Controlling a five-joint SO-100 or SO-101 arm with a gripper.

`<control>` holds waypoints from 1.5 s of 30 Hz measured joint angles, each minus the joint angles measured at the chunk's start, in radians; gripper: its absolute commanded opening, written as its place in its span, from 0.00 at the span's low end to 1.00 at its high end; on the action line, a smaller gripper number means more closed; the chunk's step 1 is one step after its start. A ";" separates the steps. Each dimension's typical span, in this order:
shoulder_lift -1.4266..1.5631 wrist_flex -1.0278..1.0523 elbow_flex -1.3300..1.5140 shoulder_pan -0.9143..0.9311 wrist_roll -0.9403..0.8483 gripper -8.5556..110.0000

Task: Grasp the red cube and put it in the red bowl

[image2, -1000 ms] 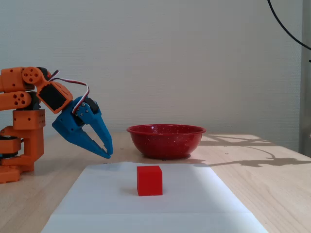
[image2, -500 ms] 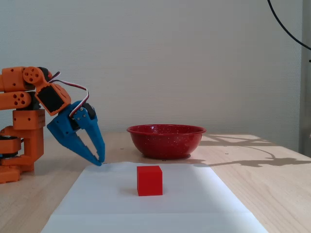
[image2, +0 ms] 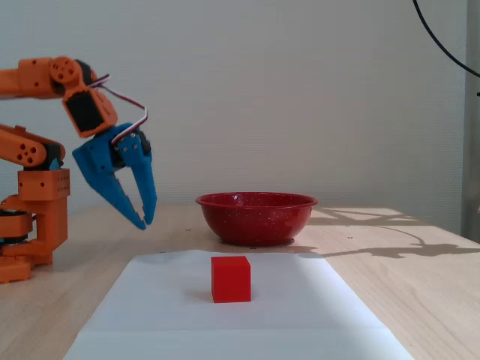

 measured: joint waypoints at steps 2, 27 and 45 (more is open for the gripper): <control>-0.095 0.043 -0.110 -0.009 0.002 0.08; -1.101 0.396 -1.147 -0.330 0.288 0.34; -1.325 0.186 -1.127 -0.342 0.403 0.62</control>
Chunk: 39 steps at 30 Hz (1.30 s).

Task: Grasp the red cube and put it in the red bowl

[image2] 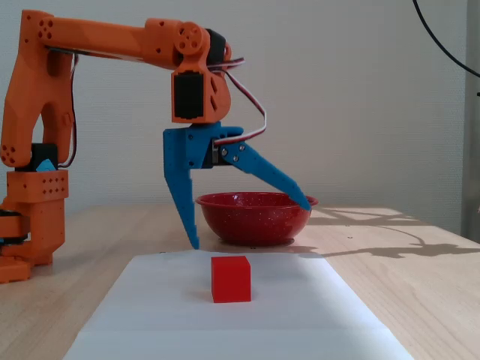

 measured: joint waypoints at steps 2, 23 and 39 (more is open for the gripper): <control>-0.006 -0.028 0.000 -0.002 0.005 0.63; -0.137 -0.218 0.124 0.003 0.057 0.59; -0.137 -0.245 0.117 0.003 0.057 0.09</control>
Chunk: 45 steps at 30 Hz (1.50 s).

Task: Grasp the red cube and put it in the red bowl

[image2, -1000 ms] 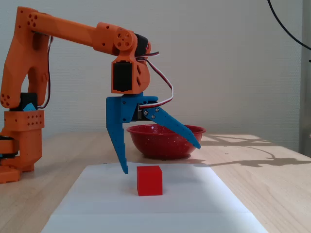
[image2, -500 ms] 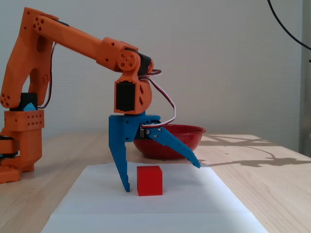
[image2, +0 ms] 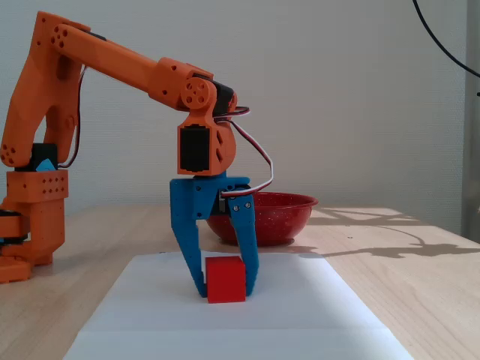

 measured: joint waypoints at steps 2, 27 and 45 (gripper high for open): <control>-0.002 0.006 -0.009 0.000 0.000 0.08; 0.295 0.655 -0.505 0.327 -0.242 0.08; 0.342 0.256 -0.347 0.844 -0.511 0.08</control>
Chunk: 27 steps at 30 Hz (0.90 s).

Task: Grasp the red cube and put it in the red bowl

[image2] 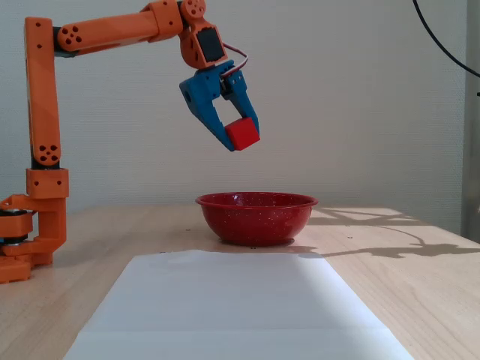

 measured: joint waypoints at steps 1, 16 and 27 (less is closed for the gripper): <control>0.000 -0.029 0.025 0.015 0.000 0.08; 0.000 -0.723 0.641 0.084 0.048 0.25; 0.000 -0.641 0.634 0.083 0.051 0.29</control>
